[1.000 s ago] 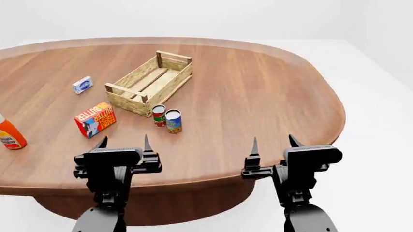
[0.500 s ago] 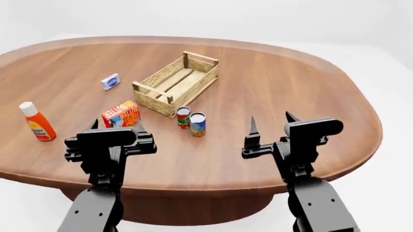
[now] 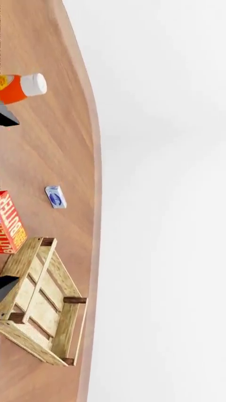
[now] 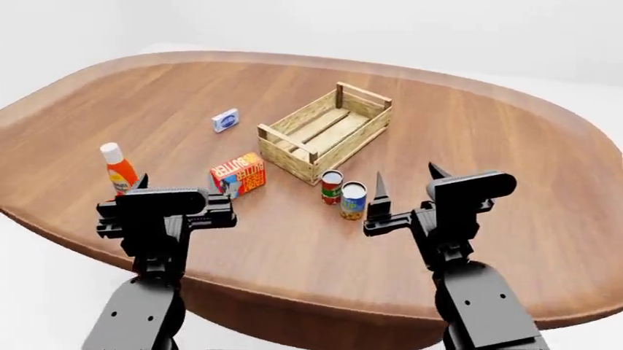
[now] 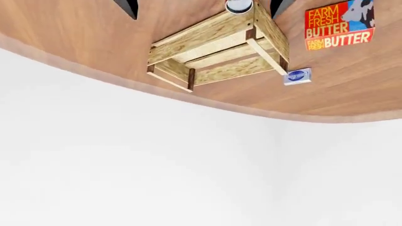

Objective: Pick up the ketchup, and put it in the wooden tray.

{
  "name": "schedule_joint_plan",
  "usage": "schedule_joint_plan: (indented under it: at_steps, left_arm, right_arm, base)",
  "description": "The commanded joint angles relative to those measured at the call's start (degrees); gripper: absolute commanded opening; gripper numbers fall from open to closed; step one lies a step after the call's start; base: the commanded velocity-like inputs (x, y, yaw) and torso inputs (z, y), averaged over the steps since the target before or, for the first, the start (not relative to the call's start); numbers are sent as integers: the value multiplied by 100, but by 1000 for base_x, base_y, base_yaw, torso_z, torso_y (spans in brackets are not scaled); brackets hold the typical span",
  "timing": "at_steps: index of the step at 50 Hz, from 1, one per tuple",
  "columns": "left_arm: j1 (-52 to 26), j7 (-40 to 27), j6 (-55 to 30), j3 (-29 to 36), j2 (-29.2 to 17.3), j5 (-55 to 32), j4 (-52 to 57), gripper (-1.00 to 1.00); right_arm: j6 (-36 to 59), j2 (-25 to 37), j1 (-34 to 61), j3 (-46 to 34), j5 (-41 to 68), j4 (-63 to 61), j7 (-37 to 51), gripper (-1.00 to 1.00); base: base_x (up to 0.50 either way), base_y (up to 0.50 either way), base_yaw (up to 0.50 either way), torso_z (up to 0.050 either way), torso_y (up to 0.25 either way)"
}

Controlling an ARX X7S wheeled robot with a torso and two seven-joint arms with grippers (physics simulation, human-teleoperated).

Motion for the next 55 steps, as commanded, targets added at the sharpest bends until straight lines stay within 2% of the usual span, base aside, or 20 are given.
schedule_joint_plan:
  at_steps: [1,7,19,55]
  left_arm:
    - [-86,14,-122,51,-74,-38,-4,100]
    - [-314,132,-565,76,-119,-230,96,100]
    - [-1017,520,-795,437,-250,-206,-362,100]
    - [-1070,506,-659,557,-360,-191,-428,100]
  right_arm:
    - [47,21,69,-94,-18,-23,8,100]
    - [297,43,224,-251,-248,-26,168,100]
    - [899,93,581,-359,-203,-117,121,100]
    - [823,98,662,-403,-57,-79,121,100]
  base:
    - [128,35,438,0,0]
    - [42,12,113,0,0]
    - [67,19,0,0,0]
    - [450,130,0,0,0]
